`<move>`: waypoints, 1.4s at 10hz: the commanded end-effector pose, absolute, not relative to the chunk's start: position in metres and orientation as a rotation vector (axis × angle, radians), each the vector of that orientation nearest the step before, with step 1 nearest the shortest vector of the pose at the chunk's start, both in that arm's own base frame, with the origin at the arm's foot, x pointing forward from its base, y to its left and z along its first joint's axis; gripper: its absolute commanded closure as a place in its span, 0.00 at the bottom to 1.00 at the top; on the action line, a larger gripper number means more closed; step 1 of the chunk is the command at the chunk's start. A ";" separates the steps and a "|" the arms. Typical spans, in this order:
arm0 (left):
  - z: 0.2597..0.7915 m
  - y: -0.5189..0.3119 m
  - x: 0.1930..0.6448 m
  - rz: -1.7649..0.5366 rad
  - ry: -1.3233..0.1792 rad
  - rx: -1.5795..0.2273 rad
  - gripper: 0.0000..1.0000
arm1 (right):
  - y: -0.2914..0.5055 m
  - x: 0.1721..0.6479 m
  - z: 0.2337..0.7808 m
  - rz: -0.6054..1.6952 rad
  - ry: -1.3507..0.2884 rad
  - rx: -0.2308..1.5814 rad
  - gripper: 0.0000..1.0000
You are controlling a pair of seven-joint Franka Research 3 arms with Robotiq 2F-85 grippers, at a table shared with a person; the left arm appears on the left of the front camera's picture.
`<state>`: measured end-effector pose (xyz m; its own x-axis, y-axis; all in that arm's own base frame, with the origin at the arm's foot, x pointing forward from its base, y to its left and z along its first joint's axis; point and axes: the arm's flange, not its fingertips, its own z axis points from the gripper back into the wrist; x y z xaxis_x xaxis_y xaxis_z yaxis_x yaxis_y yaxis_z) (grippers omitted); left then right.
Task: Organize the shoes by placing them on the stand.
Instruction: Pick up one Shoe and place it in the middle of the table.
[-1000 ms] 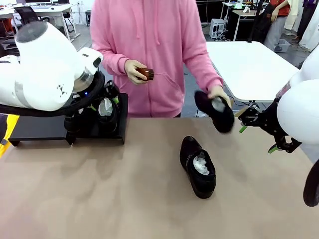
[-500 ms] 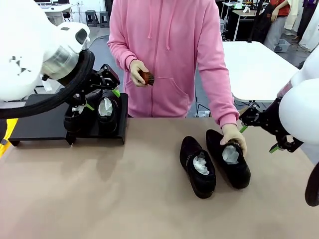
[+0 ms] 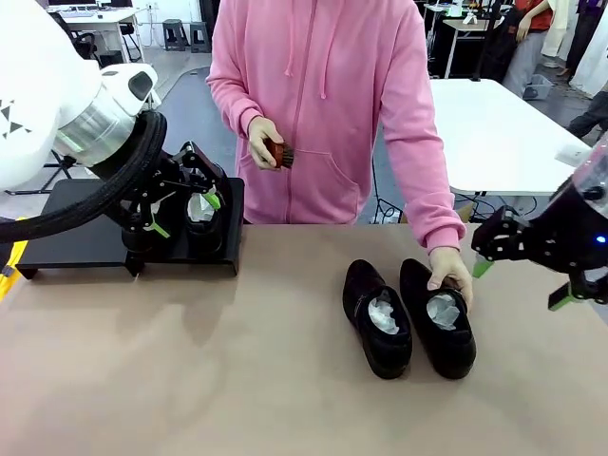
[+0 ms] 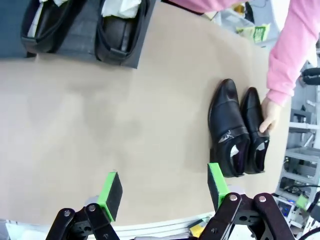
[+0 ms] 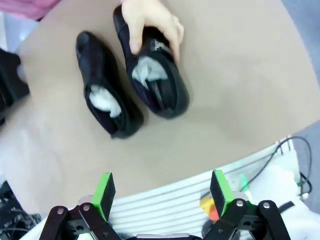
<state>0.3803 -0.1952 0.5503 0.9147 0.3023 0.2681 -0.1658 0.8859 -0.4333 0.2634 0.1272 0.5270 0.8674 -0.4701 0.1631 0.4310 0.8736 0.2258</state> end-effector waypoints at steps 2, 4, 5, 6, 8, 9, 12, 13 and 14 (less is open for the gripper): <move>0.556 -0.199 0.379 0.236 -0.374 -0.433 0.12 | 0.123 0.236 0.512 -0.398 -0.176 0.232 0.00; 0.556 -0.199 0.379 0.236 -0.374 -0.433 0.12 | 0.131 0.239 0.515 -0.371 -0.163 0.205 0.00; 0.556 -0.199 0.379 0.236 -0.374 -0.433 0.12 | 0.132 0.243 0.534 -0.414 -0.185 0.208 0.00; 0.556 -0.199 0.379 0.236 -0.374 -0.433 0.12 | 0.132 0.243 0.534 -0.414 -0.185 0.208 0.00; 0.556 -0.199 0.379 0.236 -0.374 -0.433 0.12 | 0.132 0.243 0.532 -0.410 -0.184 0.194 0.00; 0.556 -0.199 0.379 0.236 -0.374 -0.433 0.12 | 0.141 0.253 0.534 -0.348 -0.215 0.142 0.00; 0.556 -0.199 0.379 0.236 -0.374 -0.433 0.12 | 0.168 0.304 0.524 -0.178 -0.203 0.119 0.00; 0.556 -0.199 0.379 0.236 -0.374 -0.433 0.12 | 0.177 0.321 0.512 -0.132 -0.204 0.106 0.00; 0.556 -0.199 0.379 0.236 -0.374 -0.433 0.12 | 0.185 0.336 0.498 -0.075 -0.204 0.089 0.00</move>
<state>0.3789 -0.2009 0.5565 0.9087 0.2970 0.2934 -0.1488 0.8870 -0.4371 0.3123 0.1805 0.5040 0.9705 -0.1553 0.1844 0.1331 0.9829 0.1271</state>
